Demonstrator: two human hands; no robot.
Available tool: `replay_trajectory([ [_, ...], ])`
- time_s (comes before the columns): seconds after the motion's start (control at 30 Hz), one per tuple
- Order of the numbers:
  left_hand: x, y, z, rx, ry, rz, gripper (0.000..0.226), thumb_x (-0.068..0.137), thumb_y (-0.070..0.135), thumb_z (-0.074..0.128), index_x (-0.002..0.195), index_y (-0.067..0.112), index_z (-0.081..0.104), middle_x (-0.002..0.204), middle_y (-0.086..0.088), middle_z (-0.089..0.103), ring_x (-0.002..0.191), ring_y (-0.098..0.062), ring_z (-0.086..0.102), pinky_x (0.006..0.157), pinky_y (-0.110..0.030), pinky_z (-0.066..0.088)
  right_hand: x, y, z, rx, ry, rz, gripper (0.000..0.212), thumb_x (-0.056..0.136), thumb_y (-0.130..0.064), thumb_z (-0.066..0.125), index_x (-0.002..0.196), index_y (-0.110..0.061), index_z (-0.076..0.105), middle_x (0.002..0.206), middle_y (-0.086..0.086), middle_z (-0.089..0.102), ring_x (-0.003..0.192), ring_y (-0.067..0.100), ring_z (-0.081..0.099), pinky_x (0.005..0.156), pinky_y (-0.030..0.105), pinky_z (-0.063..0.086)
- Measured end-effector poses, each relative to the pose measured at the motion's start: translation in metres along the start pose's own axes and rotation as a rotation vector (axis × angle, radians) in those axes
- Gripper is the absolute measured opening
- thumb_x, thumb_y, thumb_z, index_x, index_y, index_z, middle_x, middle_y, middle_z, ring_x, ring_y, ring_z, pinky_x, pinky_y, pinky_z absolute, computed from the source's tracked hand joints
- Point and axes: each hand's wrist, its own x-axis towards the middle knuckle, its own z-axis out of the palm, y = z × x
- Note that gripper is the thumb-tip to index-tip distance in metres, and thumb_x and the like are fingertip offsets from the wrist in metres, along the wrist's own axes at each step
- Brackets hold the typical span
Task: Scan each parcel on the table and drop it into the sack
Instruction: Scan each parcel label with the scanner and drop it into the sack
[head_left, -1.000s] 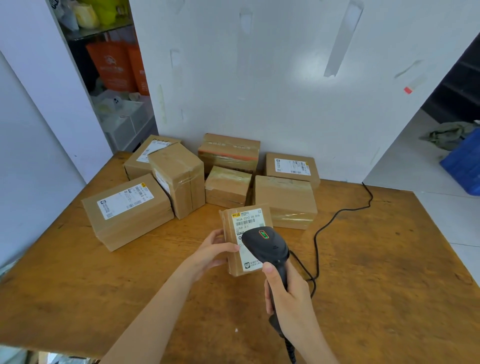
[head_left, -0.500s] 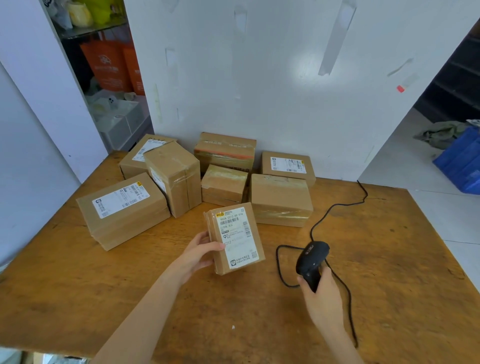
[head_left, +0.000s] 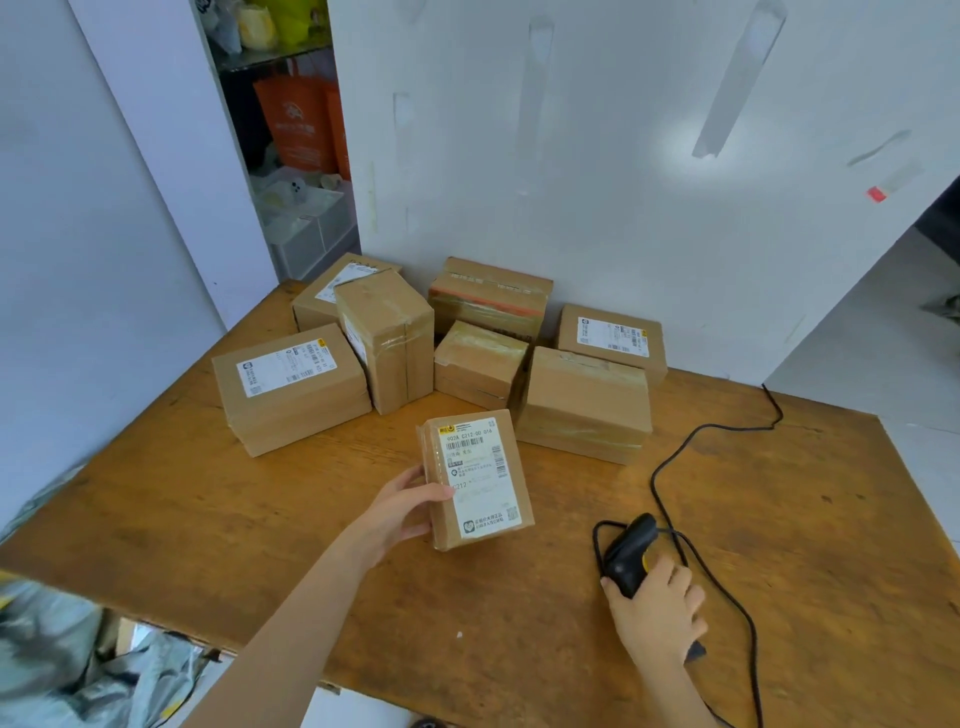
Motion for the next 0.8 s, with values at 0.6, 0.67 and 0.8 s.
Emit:
replay_trajectory([
  [0.6,-0.042,-0.002,0.071,-0.075,0.323,0.118,0.051,0.098,0.039,0.049,0.146,0.038,0.034,0.100,0.016,0.073,0.083,-0.003,0.072,0.059,-0.021,0.056,-0.054,-0.099,-0.027,1.101,-0.190,-0.546,0.040,0.093,-0.044,0.052,0.131,-0.031,0.047,0.126,-0.011,0.054,0.120,0.007,0.049,0.104,0.044,0.043],
  [0.67,-0.057,-0.012,0.050,-0.103,0.539,0.214,0.051,0.100,0.040,0.043,0.149,0.032,0.032,0.117,0.009,0.068,0.095,-0.008,0.070,0.076,-0.027,0.059,-0.073,-0.121,-0.021,1.071,-0.273,-0.627,0.040,0.093,-0.042,0.054,0.131,-0.031,0.046,0.126,-0.010,0.051,0.119,0.008,0.049,0.104,0.046,0.045],
  [0.8,-0.083,-0.017,0.022,-0.042,0.734,0.252,0.055,0.099,0.048,0.039,0.149,0.027,0.034,0.138,-0.009,0.049,0.109,-0.020,0.063,0.092,-0.036,0.056,-0.102,-0.154,-0.004,1.058,-0.364,-0.694,0.039,0.094,-0.044,0.053,0.131,-0.033,0.044,0.126,-0.010,0.051,0.119,0.012,0.050,0.101,0.046,0.048],
])
